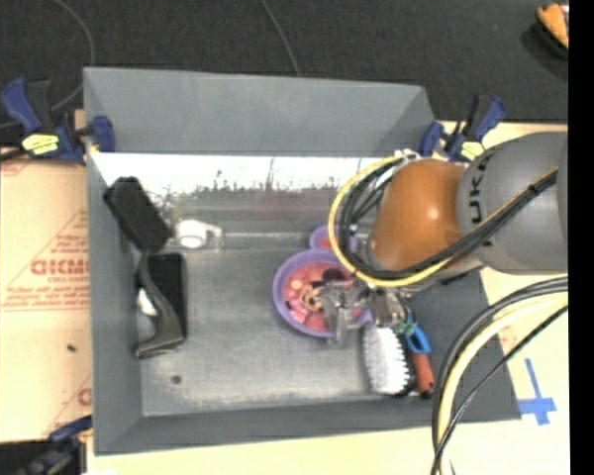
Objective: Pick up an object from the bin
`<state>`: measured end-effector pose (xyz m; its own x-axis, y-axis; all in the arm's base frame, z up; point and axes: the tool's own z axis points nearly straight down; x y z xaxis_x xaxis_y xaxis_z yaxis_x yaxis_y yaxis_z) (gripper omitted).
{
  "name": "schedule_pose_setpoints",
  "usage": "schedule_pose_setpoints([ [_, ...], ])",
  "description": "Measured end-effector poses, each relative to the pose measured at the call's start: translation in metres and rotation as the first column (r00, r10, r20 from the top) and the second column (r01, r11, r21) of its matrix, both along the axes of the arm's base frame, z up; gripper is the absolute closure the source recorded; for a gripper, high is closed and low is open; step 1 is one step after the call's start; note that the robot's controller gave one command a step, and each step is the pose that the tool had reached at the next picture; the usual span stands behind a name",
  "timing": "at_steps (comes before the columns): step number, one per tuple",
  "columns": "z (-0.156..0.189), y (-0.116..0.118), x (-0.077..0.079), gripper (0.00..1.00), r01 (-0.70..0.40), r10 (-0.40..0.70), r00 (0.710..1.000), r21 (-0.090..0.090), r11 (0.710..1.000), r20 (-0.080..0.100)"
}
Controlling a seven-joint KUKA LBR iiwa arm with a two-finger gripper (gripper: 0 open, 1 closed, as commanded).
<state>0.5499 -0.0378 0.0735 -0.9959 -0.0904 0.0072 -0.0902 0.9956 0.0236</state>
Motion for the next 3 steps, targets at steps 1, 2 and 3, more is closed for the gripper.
schedule_pose_setpoints([
  [1, 0.013, 0.0, -0.001, 1.0, 0.0, 0.0, 1.0, 0.0, 1.0, -0.003],
  [2, 0.037, -0.001, 0.002, 1.0, 0.001, -0.001, 1.0, -0.001, 1.0, 0.004],
  [3, 0.05, -0.001, 0.001, 1.0, 0.002, -0.002, 1.0, -0.001, 1.0, 0.004],
])
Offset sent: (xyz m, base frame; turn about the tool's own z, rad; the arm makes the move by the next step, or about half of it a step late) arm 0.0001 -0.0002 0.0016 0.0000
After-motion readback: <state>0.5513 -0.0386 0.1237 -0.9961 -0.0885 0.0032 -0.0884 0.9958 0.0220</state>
